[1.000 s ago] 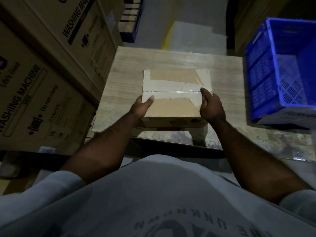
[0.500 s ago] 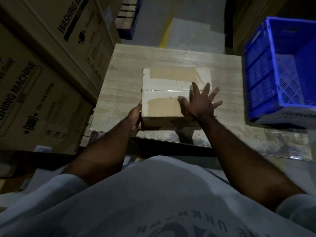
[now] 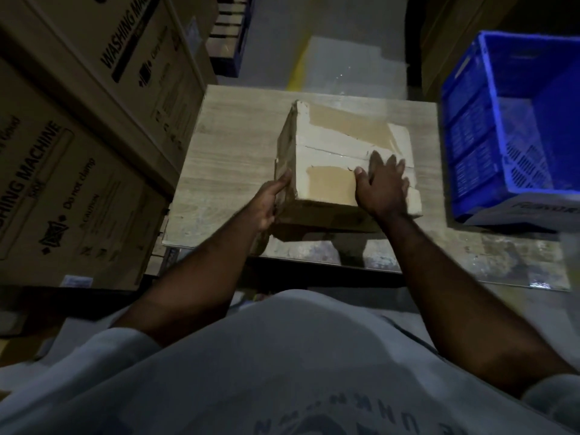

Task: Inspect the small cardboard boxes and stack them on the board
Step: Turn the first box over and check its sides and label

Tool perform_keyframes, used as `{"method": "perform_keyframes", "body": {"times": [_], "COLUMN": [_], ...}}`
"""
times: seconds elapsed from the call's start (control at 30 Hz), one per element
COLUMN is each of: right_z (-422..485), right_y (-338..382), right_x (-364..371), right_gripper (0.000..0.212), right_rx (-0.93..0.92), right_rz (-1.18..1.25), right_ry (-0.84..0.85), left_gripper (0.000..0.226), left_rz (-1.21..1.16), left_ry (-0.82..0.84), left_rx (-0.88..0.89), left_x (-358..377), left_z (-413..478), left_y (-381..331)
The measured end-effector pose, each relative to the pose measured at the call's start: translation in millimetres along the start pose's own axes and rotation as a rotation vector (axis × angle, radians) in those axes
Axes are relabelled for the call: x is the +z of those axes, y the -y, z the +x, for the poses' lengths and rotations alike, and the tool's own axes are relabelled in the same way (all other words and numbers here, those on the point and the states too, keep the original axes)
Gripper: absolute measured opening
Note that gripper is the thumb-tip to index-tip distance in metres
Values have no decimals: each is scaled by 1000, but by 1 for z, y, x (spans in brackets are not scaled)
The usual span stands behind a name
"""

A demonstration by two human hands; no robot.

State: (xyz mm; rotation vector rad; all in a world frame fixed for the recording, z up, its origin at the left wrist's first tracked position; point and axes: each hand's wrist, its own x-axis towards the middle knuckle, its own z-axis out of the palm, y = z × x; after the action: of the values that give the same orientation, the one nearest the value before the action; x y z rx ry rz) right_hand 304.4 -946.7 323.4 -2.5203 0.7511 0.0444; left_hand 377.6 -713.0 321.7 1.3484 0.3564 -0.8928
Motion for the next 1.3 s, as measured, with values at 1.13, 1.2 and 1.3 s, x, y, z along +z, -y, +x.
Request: {"method": "perform_keyframes", "body": {"times": [1.13, 1.2, 1.3], "right_z": [-11, -10, -16], "right_y": [25, 41, 71], "right_x": [-87, -90, -89], "right_gripper": [63, 82, 87], "right_rx": [120, 38, -78], "right_rz": [700, 372, 83], "right_ry": [-55, -193, -222], "left_gripper": [35, 33, 27], "left_rz": [71, 73, 57], "left_ry": [-129, -125, -126], "left_rx": [553, 560, 536], "left_x": [75, 77, 79], "left_z": [-34, -35, -38], "left_y": [-38, -36, -32]}}
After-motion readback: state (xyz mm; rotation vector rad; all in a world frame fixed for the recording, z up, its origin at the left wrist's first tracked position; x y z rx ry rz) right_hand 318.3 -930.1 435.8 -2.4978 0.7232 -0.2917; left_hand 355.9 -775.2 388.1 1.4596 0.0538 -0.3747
